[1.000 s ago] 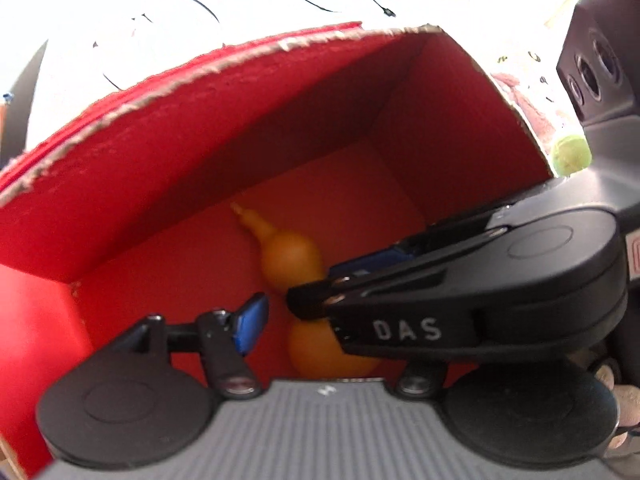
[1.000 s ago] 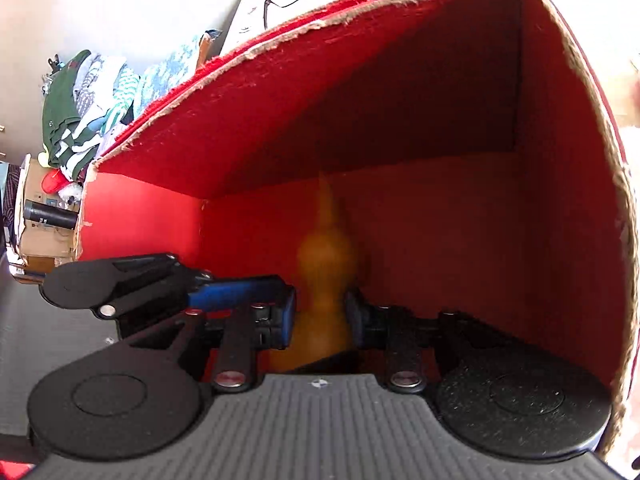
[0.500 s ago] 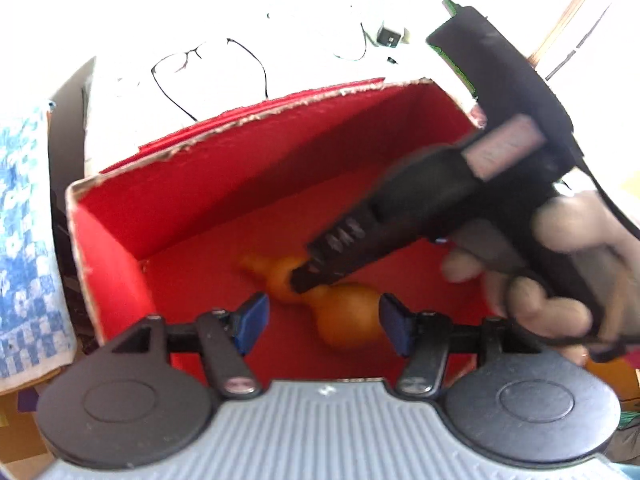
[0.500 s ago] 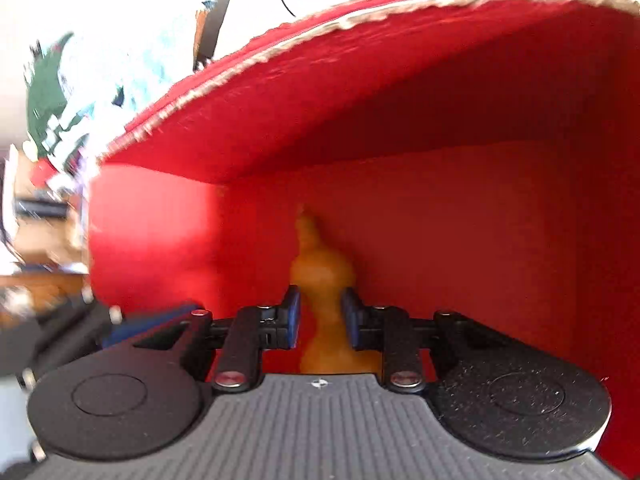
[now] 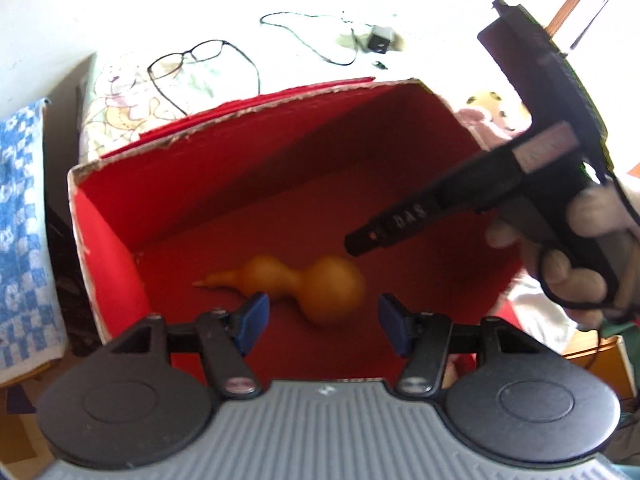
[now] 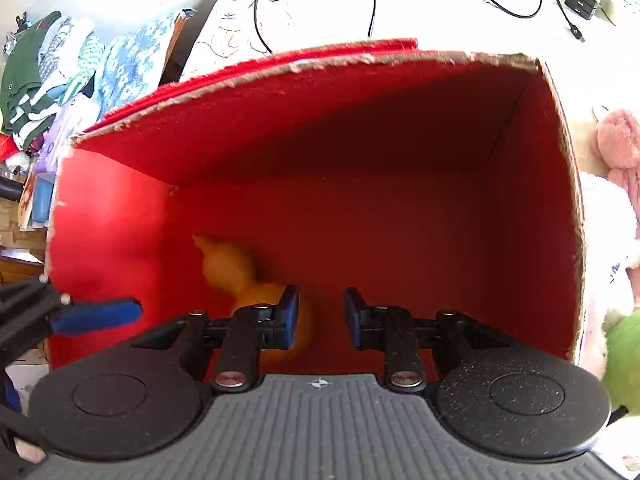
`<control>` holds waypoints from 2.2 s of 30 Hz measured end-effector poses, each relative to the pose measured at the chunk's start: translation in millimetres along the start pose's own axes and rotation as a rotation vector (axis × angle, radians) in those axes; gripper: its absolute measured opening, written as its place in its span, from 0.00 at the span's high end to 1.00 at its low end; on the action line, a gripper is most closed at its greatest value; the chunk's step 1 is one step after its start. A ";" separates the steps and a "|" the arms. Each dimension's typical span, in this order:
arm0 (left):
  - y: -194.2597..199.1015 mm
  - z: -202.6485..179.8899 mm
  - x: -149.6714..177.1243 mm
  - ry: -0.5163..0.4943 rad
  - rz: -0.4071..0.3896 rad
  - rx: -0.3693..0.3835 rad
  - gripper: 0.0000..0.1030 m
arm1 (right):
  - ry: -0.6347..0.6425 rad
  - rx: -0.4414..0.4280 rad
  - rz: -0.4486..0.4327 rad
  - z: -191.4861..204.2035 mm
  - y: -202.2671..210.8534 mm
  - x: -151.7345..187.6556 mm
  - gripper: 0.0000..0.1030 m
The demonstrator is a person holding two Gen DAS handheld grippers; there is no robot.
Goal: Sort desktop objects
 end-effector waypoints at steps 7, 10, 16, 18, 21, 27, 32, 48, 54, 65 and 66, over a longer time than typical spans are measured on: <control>1.5 19.8 -4.9 0.050 0.024 -0.032 0.46 | -0.116 -0.166 0.083 -1.9 -23.0 8.2 0.74; 3.4 23.0 -4.9 0.052 0.019 -0.061 0.50 | -0.168 -0.220 0.118 -0.7 -28.2 10.8 0.77; 2.6 17.8 1.9 0.022 -0.011 -0.131 0.49 | -0.272 -0.378 0.097 -15.8 -29.3 14.6 0.87; 1.8 18.7 1.2 0.041 -0.015 -0.136 0.47 | -0.302 -0.416 0.081 -22.8 -29.5 17.6 0.91; -0.2 18.2 0.1 0.063 -0.010 -0.139 0.39 | -0.342 -0.419 -0.057 -28.9 -23.4 26.1 0.87; -1.2 5.9 -2.5 0.066 -0.019 -0.182 0.34 | -0.281 -0.340 -0.223 -36.8 4.4 34.8 0.75; 9.0 -0.1 -1.6 0.079 -0.059 -0.248 0.41 | -0.169 -0.249 -0.302 -35.5 39.3 43.9 0.72; 96.2 -62.3 38.2 0.157 -0.227 -0.201 0.43 | 0.209 -0.196 -0.572 -32.3 114.5 121.5 0.65; 87.2 -108.1 65.4 0.151 -0.216 -0.166 0.45 | 0.186 -0.180 -0.523 -45.4 102.7 145.3 0.65; 15.4 -186.0 94.6 0.082 -0.039 -0.098 0.46 | 0.010 -0.200 -0.410 -87.2 73.7 165.5 0.59; 10.6 -188.2 95.0 0.076 -0.032 -0.113 0.46 | 0.002 -0.199 -0.410 -88.9 72.1 166.1 0.58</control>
Point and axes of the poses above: each gripper's, at about its wrist camera, not at the fingertips, and y roughly against the way its jaws point, z to its left, x to its underside, the point moved 3 cm from there along -y, roughly the way its jaws point, and after that the axes turned 10 degrees about -x, right-handed, at the moved point
